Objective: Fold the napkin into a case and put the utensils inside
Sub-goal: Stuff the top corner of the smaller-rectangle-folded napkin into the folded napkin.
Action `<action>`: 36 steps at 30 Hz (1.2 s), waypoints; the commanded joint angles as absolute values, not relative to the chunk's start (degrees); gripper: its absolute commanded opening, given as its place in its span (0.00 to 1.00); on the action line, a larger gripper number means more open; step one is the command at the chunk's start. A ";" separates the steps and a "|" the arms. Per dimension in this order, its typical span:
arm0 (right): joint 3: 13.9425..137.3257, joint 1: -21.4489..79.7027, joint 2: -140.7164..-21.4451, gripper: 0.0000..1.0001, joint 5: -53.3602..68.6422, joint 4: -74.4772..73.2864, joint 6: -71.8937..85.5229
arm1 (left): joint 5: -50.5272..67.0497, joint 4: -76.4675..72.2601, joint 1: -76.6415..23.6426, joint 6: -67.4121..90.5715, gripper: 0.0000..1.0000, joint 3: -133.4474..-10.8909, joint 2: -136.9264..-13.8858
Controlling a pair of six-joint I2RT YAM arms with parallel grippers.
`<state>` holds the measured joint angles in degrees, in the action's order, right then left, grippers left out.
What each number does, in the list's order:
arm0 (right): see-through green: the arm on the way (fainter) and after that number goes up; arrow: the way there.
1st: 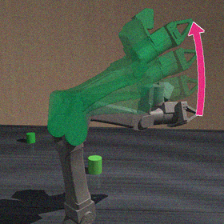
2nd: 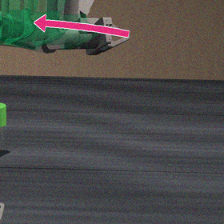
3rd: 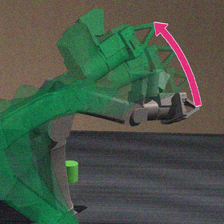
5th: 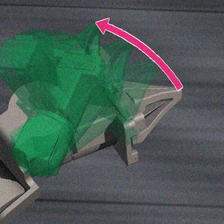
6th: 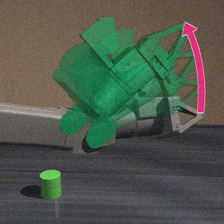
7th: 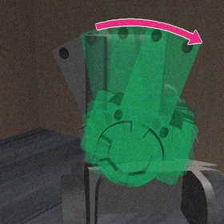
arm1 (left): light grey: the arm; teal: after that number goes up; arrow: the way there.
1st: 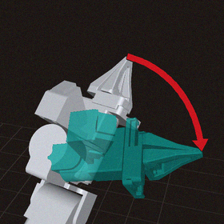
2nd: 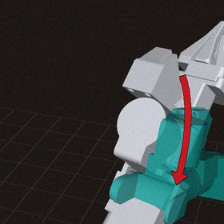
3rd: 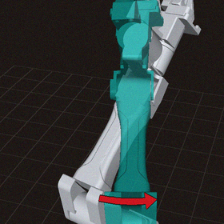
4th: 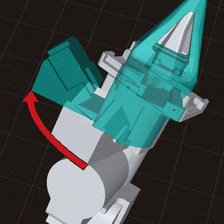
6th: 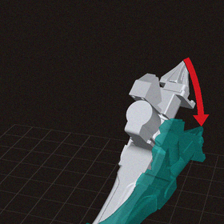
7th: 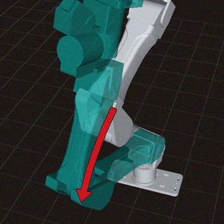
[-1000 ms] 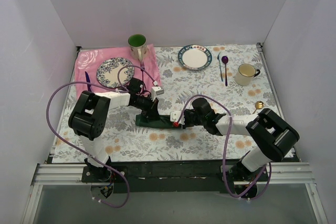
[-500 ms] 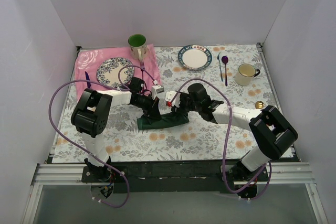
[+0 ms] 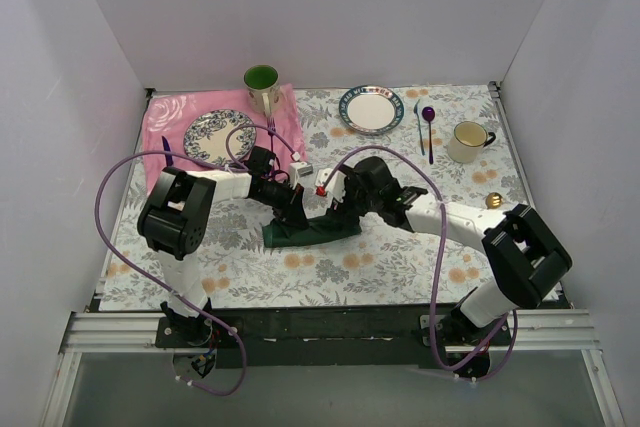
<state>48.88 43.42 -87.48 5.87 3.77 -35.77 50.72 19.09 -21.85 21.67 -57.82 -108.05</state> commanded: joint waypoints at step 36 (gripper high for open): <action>46.41 47.90 -100.11 0.01 -13.71 16.26 -40.87 | 45.00 19.96 -19.69 22.49 0.00 -55.03 -105.74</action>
